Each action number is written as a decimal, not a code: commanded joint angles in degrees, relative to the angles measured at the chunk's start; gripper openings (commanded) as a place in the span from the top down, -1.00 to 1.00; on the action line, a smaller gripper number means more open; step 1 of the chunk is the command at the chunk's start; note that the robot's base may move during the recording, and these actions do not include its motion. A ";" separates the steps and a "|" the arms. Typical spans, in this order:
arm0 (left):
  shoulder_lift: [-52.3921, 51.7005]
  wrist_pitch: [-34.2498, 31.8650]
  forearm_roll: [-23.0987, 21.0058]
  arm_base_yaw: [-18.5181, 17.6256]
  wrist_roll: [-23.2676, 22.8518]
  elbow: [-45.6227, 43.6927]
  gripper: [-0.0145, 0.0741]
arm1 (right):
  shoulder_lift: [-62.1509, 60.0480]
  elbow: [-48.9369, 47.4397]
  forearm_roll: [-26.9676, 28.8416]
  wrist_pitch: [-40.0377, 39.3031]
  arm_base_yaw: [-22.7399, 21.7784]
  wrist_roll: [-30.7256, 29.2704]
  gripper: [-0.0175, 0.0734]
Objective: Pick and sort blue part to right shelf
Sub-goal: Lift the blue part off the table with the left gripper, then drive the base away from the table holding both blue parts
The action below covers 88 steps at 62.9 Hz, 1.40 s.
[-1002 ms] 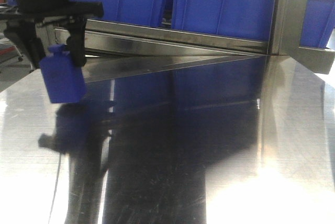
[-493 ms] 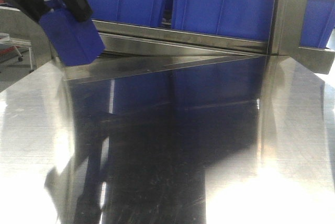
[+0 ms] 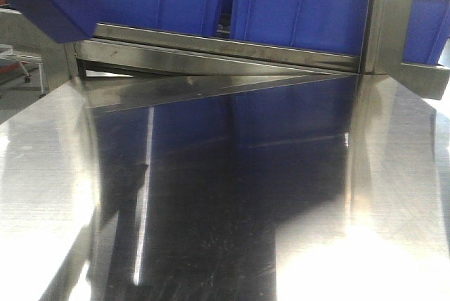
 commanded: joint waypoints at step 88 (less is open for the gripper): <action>-41.62 -13.34 6.11 10.03 0.06 17.81 0.00 | 0.10 -1.86 -0.42 -5.38 -0.43 -0.56 -0.04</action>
